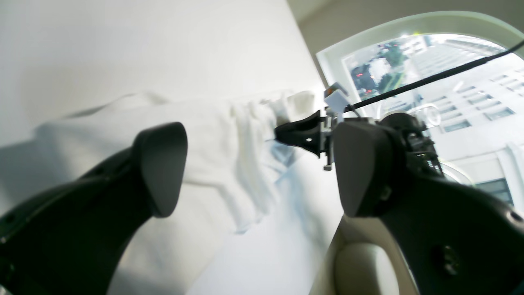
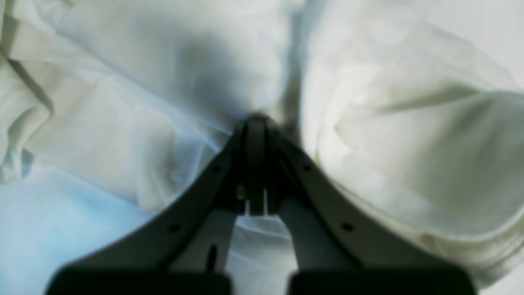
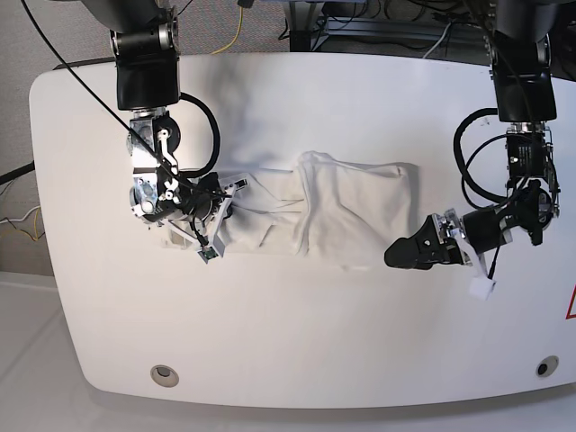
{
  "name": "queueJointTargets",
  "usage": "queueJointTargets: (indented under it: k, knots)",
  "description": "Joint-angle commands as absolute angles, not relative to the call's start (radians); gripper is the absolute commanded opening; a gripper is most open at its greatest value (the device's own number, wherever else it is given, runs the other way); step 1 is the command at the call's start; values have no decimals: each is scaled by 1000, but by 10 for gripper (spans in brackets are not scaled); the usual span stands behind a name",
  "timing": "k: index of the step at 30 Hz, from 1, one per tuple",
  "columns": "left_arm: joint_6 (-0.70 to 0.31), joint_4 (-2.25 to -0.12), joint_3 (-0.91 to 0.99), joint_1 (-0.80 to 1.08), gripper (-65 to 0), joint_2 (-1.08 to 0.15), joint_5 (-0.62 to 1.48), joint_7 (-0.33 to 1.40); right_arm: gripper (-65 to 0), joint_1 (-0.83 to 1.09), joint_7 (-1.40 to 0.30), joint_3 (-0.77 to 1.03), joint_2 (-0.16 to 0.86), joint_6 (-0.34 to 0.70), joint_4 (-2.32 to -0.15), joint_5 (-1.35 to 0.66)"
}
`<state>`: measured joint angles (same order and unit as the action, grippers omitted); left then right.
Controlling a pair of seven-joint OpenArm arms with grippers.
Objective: Fold the T-shirt properly
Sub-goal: 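Press the folded end down with the left gripper onto the band middle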
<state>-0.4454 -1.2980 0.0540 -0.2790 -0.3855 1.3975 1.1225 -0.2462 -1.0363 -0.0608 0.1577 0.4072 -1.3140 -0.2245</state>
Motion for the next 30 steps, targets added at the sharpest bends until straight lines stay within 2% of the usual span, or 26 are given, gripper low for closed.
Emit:
queueJointTargets:
  k: [1, 10, 13, 15, 19, 21, 25, 30]
  knots:
    - [-453, -1316, 56, -274, -118, -406, 1423, 1101, -650, -240, -1113, -65, 159, 407, -1308, -194]
    - [-464, -1317, 48, -199, -119, -394, 1377, 1049, -650, -240, -1113, -65, 157, 407, -1308, -194]
    - [-509, -1317, 41, -199, -145, -367, 1348, 1049, -650, -240, -1113, -65, 157, 407, -1310, -194]
    - [-545, -1317, 38, -199, -235, -357, 1319, 1049, -650, -240, -1113, -65, 157, 407, -1310, -194]
    - [-568, -1325, 5, -205, -560, -355, 1265, 1049, -650, -240, -1129, -65, 157, 407, -1310, -194]
    - [-568, -1333, -4, -216, -650, -355, 1247, 1049, -650, -240, -1133, -65, 157, 407, -1310, -194]
    - [-572, -1353, -21, -231, -585, -355, 1241, 1049, -650, -240, -1133, -65, 157, 407, -1311, -194]
    - [-572, -1356, -21, -234, -606, -354, 1241, 1046, -650, -240, -1133, -65, 157, 407, -1311, -194]
